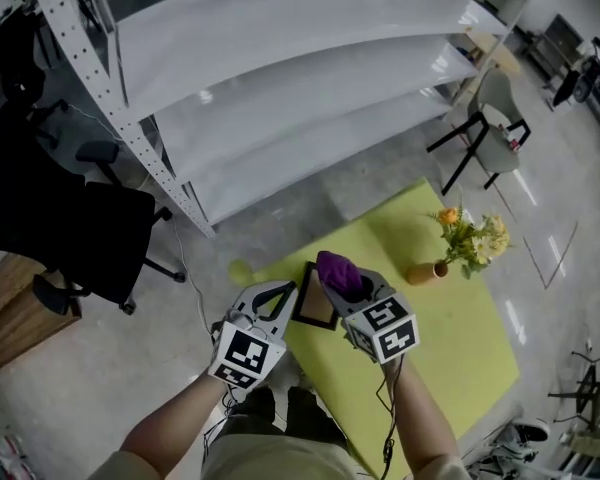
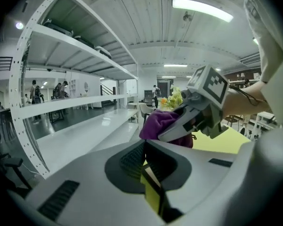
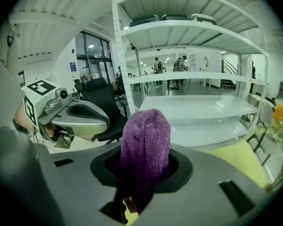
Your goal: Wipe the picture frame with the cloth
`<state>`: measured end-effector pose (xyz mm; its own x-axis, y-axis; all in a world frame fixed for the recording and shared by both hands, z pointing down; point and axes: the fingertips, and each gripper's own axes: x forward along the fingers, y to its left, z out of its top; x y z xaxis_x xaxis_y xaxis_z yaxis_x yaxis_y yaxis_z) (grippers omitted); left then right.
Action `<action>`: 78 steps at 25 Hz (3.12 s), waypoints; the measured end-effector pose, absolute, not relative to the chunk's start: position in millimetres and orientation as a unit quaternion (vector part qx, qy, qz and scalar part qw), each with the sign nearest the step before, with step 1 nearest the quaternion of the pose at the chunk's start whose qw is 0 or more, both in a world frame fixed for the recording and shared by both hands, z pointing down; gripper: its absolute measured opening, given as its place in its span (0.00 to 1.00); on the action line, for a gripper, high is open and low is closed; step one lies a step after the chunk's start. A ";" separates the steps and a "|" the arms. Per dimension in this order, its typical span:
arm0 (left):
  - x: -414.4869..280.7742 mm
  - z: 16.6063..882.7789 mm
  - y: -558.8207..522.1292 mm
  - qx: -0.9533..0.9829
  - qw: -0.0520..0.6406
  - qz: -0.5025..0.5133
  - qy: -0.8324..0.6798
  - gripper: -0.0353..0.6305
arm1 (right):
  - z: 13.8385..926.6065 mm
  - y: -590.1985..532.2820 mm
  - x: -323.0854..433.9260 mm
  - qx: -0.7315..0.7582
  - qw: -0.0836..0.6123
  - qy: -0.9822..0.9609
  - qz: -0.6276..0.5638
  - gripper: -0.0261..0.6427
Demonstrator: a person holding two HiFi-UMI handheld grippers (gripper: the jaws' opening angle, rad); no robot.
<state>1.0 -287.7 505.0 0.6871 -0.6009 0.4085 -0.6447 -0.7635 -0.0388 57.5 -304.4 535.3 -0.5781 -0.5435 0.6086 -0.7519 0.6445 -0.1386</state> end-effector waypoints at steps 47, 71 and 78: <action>31.8 694.0 -280.8 0.890 0.184 0.321 -0.266 0.07 | 668.4 -301.1 103.1 0.398 0.373 -0.802 0.245 0.21; 31.7 694.4 -279.6 0.896 0.179 0.312 -0.260 0.07 | 697.1 -261.4 108.0 0.399 0.387 -0.773 0.305 0.21; 22.0 692.1 -274.0 0.894 0.198 0.315 -0.251 0.06 | 660.8 -252.2 95.2 0.403 0.322 -0.796 0.317 0.21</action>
<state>22.0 -274.0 692.1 0.6758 -0.3242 0.6619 -0.5739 -0.7950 0.1966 95.2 -252.2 660.8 -0.4675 -0.4372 0.7683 -0.8459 0.4737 -0.2451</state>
